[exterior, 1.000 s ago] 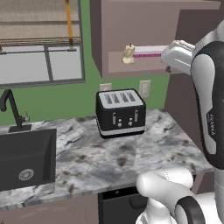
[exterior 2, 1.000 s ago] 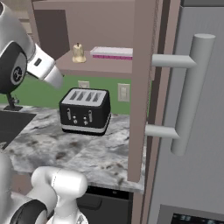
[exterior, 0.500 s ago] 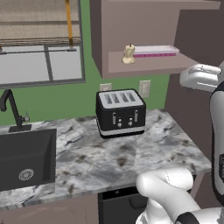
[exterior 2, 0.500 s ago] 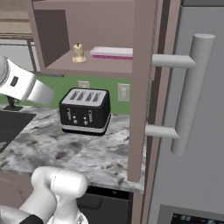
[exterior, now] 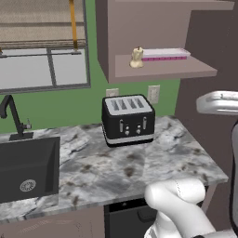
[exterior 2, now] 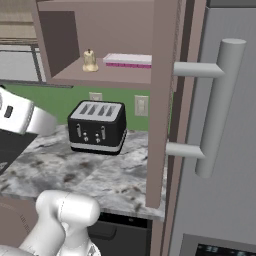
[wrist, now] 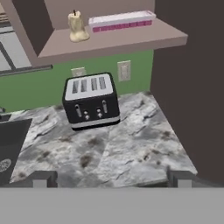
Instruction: Pick the candle and candle from the dining table and place them in the open cabinet. Close the cabinet after placing the objects.
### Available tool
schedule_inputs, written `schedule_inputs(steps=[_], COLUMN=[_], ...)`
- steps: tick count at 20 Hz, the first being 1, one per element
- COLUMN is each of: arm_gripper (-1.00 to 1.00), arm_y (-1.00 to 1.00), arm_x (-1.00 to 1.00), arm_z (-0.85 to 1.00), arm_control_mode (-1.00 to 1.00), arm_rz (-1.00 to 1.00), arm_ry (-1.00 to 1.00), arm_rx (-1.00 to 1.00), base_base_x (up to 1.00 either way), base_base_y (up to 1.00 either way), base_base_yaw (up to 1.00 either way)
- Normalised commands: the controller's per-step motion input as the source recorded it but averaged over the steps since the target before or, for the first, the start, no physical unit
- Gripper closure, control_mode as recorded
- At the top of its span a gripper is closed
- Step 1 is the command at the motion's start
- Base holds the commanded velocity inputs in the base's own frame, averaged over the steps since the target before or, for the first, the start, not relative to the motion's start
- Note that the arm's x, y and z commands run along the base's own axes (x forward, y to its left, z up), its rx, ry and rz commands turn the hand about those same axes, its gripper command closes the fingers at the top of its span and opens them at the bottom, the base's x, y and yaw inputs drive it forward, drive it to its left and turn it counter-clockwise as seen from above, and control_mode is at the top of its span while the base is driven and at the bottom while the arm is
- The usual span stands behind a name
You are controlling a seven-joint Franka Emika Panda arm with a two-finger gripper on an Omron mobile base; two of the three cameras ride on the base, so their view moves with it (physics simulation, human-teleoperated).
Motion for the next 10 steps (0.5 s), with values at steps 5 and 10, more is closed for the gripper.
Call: schedule_inputs(steps=[5,10], arm_gripper=[-1.0,-1.0], arm_y=[0.0,0.0], arm_x=[0.0,0.0], arm_z=[-0.22,-0.18], arm_control_mode=[-1.0,-1.0], arm_rz=[0.14,0.12], arm_ry=[0.0,0.0], arm_rx=[0.0,0.0], base_base_x=[0.0,0.0], base_base_y=[0.0,0.0], base_base_yaw=[0.0,0.0])
